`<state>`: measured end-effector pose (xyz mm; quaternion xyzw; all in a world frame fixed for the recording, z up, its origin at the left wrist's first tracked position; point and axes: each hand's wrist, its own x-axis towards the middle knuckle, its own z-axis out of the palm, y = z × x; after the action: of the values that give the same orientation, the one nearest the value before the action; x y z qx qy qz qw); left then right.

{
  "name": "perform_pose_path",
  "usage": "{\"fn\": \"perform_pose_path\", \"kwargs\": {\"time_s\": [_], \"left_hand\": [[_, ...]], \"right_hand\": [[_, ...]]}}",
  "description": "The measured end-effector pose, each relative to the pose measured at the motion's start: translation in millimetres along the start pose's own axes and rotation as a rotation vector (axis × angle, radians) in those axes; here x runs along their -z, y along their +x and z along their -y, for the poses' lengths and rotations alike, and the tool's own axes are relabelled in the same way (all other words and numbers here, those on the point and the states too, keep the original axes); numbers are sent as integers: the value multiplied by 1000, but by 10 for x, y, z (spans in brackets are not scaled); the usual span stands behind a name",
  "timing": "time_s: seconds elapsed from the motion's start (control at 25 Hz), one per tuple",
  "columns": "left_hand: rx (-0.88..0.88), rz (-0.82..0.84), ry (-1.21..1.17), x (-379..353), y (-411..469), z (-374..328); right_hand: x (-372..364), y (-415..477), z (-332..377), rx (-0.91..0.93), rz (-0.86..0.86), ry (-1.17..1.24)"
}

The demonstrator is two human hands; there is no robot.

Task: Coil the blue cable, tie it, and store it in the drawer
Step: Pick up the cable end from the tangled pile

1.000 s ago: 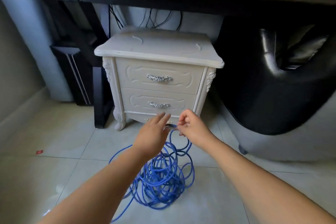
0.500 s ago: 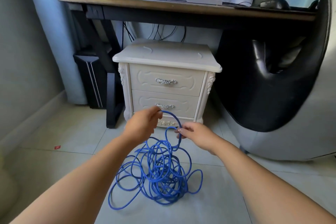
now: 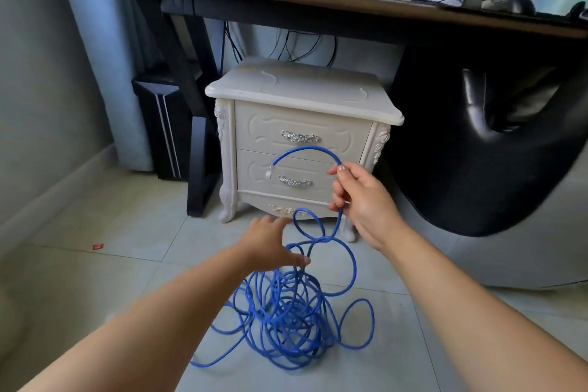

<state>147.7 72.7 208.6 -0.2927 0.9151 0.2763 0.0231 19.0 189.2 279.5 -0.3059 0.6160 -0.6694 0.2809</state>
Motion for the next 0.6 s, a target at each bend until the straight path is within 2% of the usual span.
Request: {"fn": "perform_pose_path", "kwargs": {"time_s": [0.12, 0.2, 0.36, 0.44, 0.6], "left_hand": [[8, -80, -46, -150, 215, -61], [-65, -135, -4, -235, 324, -113], [-208, -443, -86, -179, 446, -211], [-179, -442, -166, -41, 451, -229], [-33, -273, -178, 184, 413, -145]], "right_hand": [[-58, 33, 189, 57, 58, 233], [-48, 42, 325, 76, 91, 372], [88, 48, 423, 91, 90, 399], [215, 91, 379, 101, 30, 311], [403, 219, 195, 107, -44, 27]]}}
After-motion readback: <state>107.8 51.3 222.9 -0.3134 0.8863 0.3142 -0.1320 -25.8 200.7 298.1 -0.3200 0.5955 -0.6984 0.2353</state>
